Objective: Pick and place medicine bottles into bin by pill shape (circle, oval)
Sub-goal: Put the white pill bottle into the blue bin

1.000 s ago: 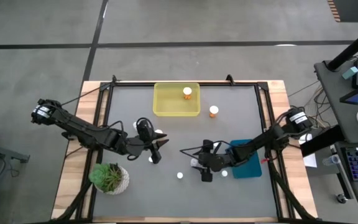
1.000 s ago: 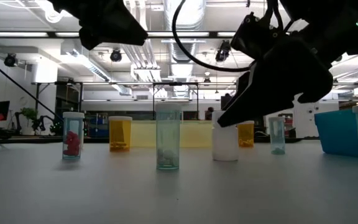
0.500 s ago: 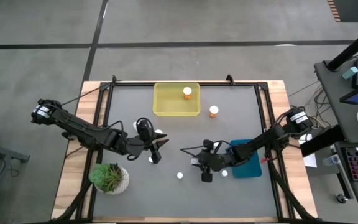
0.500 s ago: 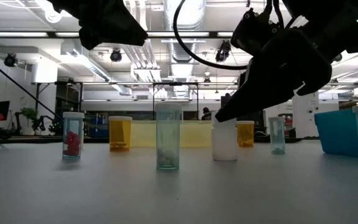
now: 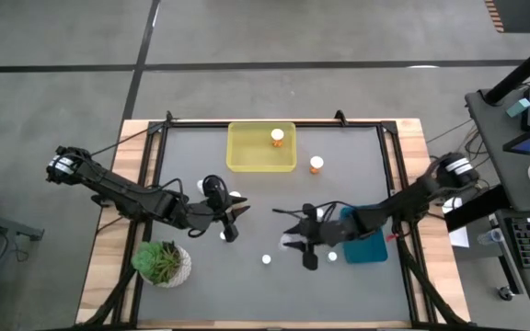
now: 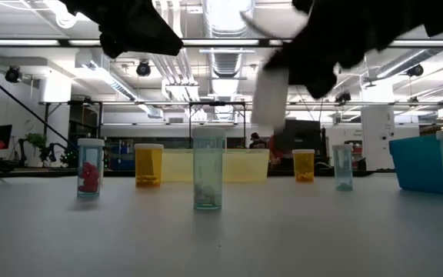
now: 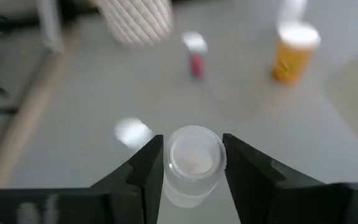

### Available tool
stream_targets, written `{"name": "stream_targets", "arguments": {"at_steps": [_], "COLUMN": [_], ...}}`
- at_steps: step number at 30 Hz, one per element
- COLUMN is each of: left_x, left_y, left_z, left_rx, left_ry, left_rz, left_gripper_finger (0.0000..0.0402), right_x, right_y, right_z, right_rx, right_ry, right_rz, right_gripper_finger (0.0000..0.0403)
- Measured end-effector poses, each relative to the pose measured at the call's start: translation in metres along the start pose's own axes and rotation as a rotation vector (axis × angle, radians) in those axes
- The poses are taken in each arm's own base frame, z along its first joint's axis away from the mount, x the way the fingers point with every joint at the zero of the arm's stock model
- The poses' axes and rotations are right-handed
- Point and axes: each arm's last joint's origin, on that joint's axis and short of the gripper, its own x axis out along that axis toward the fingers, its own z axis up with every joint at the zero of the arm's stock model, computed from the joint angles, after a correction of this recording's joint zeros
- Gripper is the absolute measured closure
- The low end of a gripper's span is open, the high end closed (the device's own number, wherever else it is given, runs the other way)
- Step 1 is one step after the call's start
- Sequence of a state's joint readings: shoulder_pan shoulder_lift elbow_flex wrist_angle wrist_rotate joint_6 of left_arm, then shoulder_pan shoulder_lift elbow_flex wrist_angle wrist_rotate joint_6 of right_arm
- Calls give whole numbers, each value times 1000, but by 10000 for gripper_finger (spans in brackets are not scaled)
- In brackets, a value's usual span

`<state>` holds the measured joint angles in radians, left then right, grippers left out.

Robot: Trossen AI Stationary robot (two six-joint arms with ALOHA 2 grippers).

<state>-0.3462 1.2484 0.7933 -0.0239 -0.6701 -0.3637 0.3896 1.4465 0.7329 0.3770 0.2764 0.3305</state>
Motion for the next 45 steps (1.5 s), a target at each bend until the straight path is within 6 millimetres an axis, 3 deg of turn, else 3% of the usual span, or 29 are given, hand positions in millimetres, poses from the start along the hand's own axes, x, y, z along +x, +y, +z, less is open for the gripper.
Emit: {"name": "stream_targets", "arguments": {"at_steps": [4, 11, 17, 23, 33, 39, 45], "left_x": [0, 0, 0, 0, 0, 0, 2], "left_y": [0, 0, 0, 0, 0, 2, 6], "left_z": [0, 0, 1, 1, 1, 3, 13], "left_rx": [4, 28, 34, 47, 79, 154, 258], "left_ry": [-1, -5, -11, -13, -14, -41, -97], "left_rz": [0, -1, -4, -4, -1, 71, 107], "left_gripper_finger": [311, 311, 311, 311, 311, 311, 311], "right_x": [-22, -55, -78, -90, -93, -88, -90], "right_y": [4, -3, 0, 0, 2, 1, -8], "right_z": [24, 45, 57, 66, 75, 71, 59], "right_rx": [86, 447, 432, 398, 394, 452, 489], "right_ry": [-198, -474, -739, -936, -960, -763, -464], "right_rz": [164, 345, 633, 731, 735, 684, 422], "right_gripper_finger": [270, 266, 264, 264, 263, 262, 262]}}
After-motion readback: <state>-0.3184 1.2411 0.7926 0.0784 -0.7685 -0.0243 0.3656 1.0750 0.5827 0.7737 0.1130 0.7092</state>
